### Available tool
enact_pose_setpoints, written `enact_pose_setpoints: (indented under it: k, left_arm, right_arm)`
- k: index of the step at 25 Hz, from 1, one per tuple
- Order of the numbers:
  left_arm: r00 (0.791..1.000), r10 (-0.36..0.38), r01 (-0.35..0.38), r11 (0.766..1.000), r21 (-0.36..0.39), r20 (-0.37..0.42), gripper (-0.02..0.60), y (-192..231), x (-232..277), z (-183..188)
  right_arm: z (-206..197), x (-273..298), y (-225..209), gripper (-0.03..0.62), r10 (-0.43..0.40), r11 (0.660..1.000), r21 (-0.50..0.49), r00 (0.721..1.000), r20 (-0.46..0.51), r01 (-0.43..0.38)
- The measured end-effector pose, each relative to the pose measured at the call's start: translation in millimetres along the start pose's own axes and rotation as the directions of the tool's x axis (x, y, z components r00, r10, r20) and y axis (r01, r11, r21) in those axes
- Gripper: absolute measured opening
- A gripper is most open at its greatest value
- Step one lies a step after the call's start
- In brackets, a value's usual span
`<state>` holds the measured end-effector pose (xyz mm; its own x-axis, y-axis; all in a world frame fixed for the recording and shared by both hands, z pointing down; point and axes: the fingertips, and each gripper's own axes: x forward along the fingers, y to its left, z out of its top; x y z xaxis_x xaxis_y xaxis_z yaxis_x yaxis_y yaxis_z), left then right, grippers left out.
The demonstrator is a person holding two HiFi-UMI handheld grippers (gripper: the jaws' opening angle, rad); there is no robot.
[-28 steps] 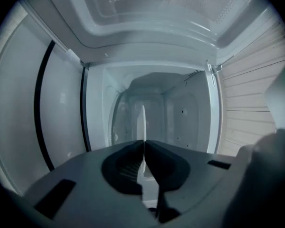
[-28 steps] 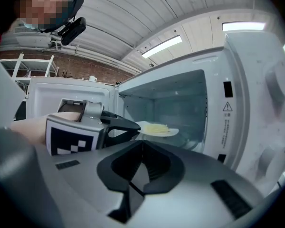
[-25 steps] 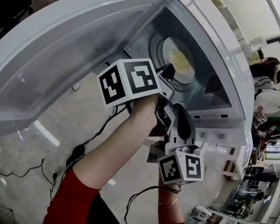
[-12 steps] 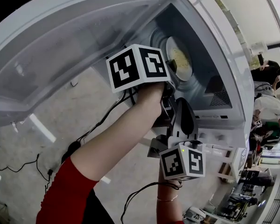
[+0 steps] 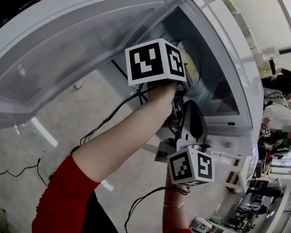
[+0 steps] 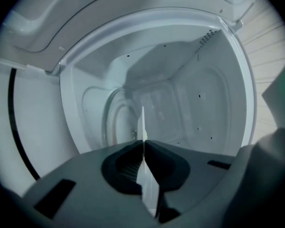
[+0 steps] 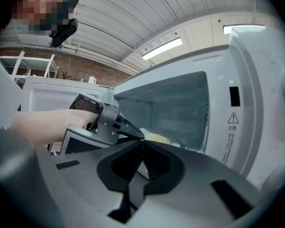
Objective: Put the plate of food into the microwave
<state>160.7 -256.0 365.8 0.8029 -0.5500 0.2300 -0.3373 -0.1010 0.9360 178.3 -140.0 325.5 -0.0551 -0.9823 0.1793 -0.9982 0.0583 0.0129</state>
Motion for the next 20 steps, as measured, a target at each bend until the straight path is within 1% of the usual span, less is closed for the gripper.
enact_pose_setpoints:
  k: [6, 10, 16, 18, 20]
  left_arm:
    - [0.998, 0.054, -0.053, 0.996, 0.069, -0.008, 0.020, 4, 0, 5]
    - [0.993, 0.115, -0.111, 0.982, 0.153, -0.021, 0.020, 7, 0, 9]
    - [0.983, 0.179, -0.165, 0.947, 0.277, -0.026, 0.041, 9, 0, 8]
    - [0.980, 0.198, -0.184, 0.929, 0.322, -0.013, 0.048, 9, 0, 10]
    - [0.978, 0.209, -0.203, 0.903, 0.378, 0.024, 0.054, 8, 1, 17]
  right_arm:
    - [6, 4, -1, 0.015, -0.004, 1.000, 0.000, 1.000, -0.001, 0.004]
    - [14, 7, 3, 0.015, 0.006, 1.000, -0.001, 1.000, 0.010, -0.006]
    - [22, 10, 8, 0.015, 0.014, 1.000, -0.007, 1.000, 0.016, -0.013]
    - [23, 11, 8, 0.015, 0.014, 1.000, -0.010, 1.000, 0.013, -0.013]
    - [22, 11, 8, 0.015, 0.012, 1.000, -0.013, 1.000, 0.009, -0.012]
